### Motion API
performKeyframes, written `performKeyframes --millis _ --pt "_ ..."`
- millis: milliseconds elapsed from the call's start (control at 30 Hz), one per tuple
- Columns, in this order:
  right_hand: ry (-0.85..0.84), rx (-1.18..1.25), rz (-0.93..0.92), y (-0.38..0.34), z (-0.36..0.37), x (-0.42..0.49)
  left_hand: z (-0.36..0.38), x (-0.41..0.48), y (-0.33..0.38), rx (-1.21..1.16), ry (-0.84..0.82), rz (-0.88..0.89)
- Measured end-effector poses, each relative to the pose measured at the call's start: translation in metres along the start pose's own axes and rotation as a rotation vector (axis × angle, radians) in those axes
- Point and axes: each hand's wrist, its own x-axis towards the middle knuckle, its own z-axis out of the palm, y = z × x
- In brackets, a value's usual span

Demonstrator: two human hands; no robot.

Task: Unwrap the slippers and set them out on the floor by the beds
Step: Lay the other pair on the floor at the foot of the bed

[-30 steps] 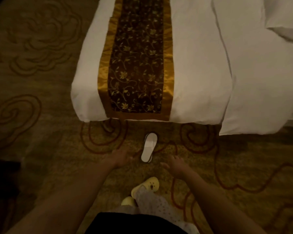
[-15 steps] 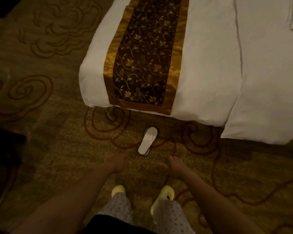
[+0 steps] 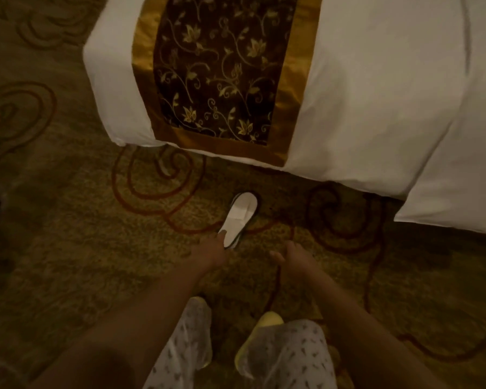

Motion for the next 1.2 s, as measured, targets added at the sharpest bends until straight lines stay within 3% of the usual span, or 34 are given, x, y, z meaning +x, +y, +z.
performKeyframes --millis 133,367,500,600,733,1000,1200 --pt "-0.009 0.066 0.004 0.007 0.043 0.085 0.046 0.074 -0.026 -0.072 0.0 -0.022" --pt "-0.066 -0.032 -0.128 0.005 0.125 0.232 0.134 0.223 -0.076 -0.119 0.045 -0.102" --pt "0.063 0.095 -0.193 0.001 0.149 0.304 0.167 0.295 -0.091 -0.109 0.07 -0.128" --pt "0.164 0.322 -0.183 -0.005 0.158 0.345 0.179 0.332 -0.097 -0.125 0.126 -0.116" --pt "0.306 0.43 -0.12 -0.01 0.178 0.373 0.194 0.348 -0.099 -0.123 0.165 -0.056" --pt "0.517 0.73 -0.088 -0.008 0.208 0.389 0.214 0.349 -0.085 -0.075 0.467 -0.011" --pt "0.601 0.911 0.091 0.016 0.197 0.381 0.226 0.346 -0.051 -0.218 0.478 0.006"
